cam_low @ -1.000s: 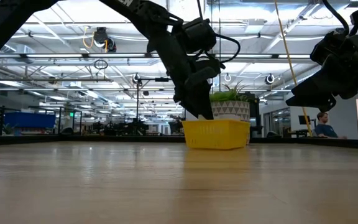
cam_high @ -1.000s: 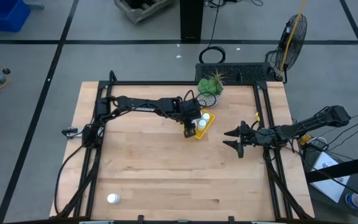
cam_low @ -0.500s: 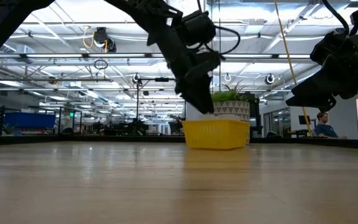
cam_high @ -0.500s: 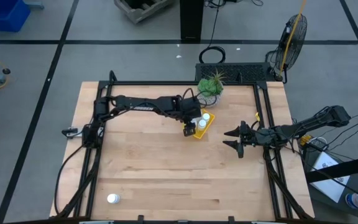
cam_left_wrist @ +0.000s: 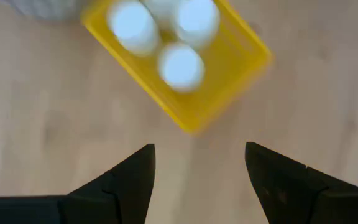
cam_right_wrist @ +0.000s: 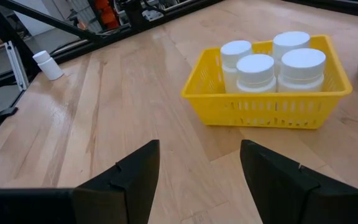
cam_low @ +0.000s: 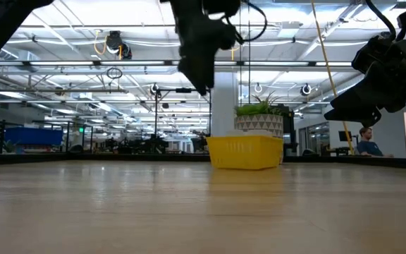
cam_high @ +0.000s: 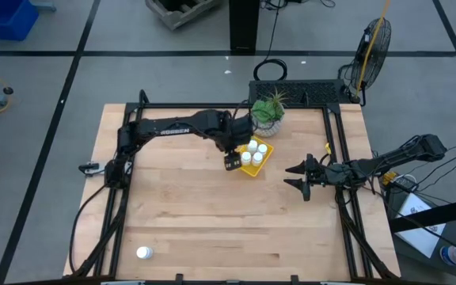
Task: Pick and place pill bottles into a basket
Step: Put the white medicine bottle into the bin
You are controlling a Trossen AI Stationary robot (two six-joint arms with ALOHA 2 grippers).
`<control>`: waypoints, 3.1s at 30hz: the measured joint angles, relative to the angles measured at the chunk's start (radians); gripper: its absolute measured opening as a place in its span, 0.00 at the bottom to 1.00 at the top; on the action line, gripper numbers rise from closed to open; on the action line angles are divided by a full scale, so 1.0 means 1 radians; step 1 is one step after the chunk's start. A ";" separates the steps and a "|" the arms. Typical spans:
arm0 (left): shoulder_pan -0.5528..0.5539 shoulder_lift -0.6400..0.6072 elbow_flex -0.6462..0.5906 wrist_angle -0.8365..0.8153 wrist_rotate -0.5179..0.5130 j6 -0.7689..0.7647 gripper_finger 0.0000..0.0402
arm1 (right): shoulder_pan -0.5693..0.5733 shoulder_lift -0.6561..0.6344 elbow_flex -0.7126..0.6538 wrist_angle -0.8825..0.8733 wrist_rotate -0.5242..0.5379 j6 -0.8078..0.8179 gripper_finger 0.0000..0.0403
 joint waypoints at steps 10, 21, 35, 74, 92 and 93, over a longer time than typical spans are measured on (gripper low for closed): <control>-0.208 -0.158 -0.009 0.038 -0.048 -0.126 0.63 | 0.000 0.000 0.000 0.000 0.000 0.000 0.53; -0.449 -0.468 -0.256 -0.008 -0.308 -0.331 0.63 | 0.000 0.000 0.000 0.000 0.000 0.000 0.53; -0.889 -0.955 -0.870 0.141 -0.266 -0.508 0.63 | 0.000 0.000 0.000 0.000 0.000 0.000 0.53; -1.260 -0.720 -1.015 0.385 -0.063 0.099 0.63 | 0.000 0.000 0.000 0.000 0.000 0.000 0.53; -1.260 -0.621 -1.046 0.451 -0.039 0.041 0.63 | 0.000 0.000 0.000 0.000 0.000 0.000 0.53; -1.260 -0.621 -1.051 0.456 -0.033 0.032 0.63 | 0.000 0.000 0.000 0.000 0.000 0.000 0.53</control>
